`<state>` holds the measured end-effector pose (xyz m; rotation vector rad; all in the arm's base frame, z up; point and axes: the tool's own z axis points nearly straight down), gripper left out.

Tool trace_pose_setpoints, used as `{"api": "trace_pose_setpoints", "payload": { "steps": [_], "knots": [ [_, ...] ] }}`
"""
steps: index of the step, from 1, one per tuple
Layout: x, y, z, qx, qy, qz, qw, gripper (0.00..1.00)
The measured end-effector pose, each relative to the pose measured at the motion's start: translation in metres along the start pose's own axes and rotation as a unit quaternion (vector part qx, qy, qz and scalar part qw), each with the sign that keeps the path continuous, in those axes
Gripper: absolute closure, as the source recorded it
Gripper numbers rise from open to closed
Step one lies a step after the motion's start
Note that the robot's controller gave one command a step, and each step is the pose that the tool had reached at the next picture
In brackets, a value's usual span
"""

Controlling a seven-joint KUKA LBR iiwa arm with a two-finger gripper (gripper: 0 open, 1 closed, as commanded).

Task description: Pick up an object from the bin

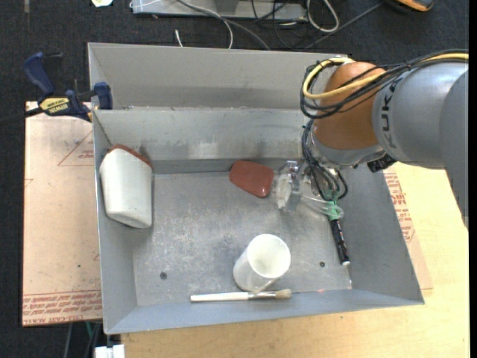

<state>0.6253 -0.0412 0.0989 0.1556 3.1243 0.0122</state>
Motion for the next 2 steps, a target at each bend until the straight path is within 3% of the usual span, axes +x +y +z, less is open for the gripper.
{"api": "trace_pose_setpoints", "payload": {
  "steps": [1,2],
  "knots": [
    [0.000,0.000,0.000,0.000,0.0000,0.000,1.0000,1.00],
    [0.000,0.014,0.010,0.000,-0.0007,-0.015,0.9999,1.00]
  ]
}}
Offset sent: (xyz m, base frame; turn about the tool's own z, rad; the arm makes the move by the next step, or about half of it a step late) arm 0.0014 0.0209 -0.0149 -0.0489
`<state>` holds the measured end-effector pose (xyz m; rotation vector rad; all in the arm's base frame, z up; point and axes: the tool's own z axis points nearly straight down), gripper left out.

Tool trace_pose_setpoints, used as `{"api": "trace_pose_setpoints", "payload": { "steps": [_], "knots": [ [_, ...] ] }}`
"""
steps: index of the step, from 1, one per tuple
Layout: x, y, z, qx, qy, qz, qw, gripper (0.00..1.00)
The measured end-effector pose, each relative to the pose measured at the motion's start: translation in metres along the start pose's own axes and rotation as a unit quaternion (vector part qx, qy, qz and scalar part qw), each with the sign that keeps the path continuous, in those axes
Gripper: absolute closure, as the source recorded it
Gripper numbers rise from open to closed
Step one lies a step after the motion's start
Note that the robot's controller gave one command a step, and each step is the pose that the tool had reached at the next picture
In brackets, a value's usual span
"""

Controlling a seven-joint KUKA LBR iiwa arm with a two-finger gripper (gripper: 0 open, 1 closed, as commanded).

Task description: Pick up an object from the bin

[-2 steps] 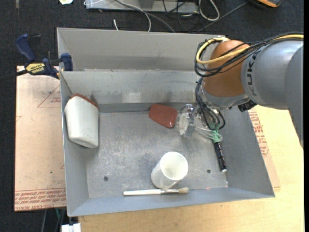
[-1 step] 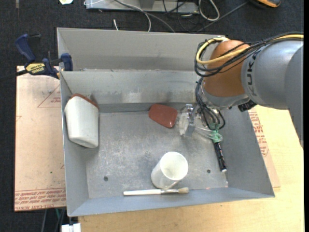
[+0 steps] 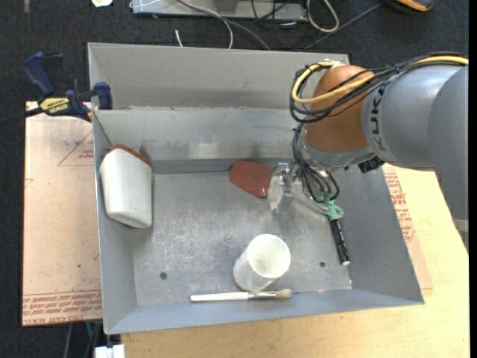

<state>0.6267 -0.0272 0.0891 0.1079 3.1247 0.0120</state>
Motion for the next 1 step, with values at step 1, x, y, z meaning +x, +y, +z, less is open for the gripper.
{"api": "trace_pose_setpoints", "payload": {
  "steps": [1],
  "knots": [
    [0.0012,0.0185,0.0166,0.000,-0.0004,0.076,0.9971,1.00]
  ]
}}
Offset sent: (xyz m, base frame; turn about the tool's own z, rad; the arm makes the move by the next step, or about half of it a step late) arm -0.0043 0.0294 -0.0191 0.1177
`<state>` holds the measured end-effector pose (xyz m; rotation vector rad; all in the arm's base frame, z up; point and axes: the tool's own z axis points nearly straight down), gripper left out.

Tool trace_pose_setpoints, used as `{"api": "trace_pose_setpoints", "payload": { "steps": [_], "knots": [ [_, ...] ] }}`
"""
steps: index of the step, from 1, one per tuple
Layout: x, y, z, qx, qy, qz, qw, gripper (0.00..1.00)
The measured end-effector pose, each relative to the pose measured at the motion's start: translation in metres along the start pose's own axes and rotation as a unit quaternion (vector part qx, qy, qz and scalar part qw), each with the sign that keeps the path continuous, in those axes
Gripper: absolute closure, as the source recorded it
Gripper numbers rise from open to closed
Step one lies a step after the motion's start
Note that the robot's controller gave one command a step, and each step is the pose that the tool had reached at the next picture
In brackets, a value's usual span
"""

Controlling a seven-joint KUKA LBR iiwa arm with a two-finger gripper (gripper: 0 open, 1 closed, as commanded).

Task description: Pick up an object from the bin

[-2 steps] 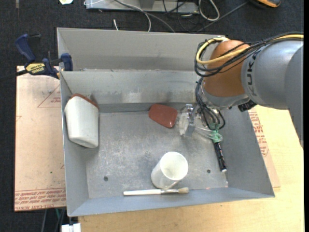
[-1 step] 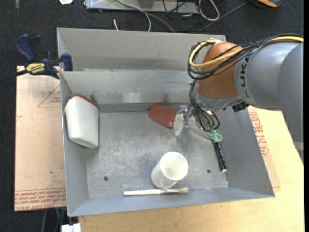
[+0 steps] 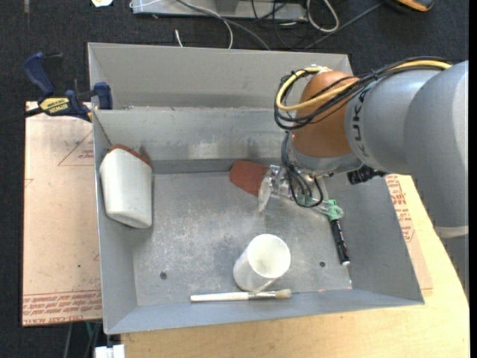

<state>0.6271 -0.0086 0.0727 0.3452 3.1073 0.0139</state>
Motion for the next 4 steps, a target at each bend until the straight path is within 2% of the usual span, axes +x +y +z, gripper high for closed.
{"api": "trace_pose_setpoints", "payload": {
  "steps": [1,2,3,4],
  "knots": [
    [0.005,0.010,0.001,0.000,-0.0028,-0.017,0.9999,1.00],
    [0.000,0.020,-0.032,-0.001,-0.0027,-0.006,1.0000,1.00],
    [0.000,0.020,-0.032,-0.001,-0.0027,-0.006,1.0000,1.00],
    [0.003,0.025,-0.036,-0.001,-0.0028,0.054,0.9985,1.00]
  ]
}}
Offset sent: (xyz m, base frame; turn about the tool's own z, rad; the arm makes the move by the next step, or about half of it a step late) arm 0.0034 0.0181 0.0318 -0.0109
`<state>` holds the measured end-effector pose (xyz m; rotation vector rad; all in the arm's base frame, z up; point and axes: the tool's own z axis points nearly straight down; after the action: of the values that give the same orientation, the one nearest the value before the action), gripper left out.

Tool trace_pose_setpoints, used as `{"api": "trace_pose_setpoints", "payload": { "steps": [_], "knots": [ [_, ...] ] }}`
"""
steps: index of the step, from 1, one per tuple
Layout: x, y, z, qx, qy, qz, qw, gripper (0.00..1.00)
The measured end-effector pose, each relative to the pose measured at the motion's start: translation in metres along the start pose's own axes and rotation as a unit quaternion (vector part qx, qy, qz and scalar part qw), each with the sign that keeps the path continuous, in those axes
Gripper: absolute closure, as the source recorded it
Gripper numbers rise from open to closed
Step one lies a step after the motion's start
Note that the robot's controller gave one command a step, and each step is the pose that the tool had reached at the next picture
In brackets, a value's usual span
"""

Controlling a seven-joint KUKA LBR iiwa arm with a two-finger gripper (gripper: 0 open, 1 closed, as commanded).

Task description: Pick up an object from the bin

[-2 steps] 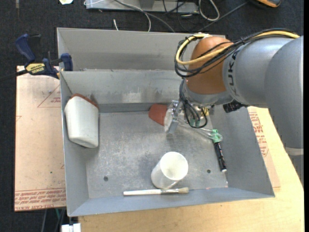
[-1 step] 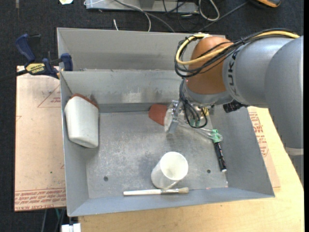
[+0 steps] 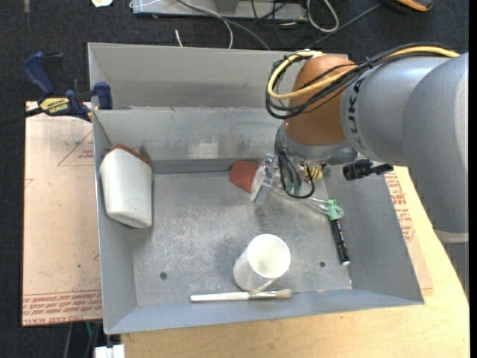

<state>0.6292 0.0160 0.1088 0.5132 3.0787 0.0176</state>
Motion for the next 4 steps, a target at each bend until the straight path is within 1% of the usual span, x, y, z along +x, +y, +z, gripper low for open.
{"api": "trace_pose_setpoints", "payload": {
  "steps": [1,2,3,4],
  "knots": [
    [-0.012,0.001,0.000,-0.001,-0.0014,0.021,0.9998,1.00],
    [0.003,0.013,-0.035,-0.001,-0.0010,0.067,0.9977,0.00],
    [0.003,0.013,-0.035,-0.001,-0.0009,0.067,0.9977,0.00],
    [-0.013,-0.011,0.012,-0.003,-0.0036,0.106,0.9944,0.00]
  ]
}}
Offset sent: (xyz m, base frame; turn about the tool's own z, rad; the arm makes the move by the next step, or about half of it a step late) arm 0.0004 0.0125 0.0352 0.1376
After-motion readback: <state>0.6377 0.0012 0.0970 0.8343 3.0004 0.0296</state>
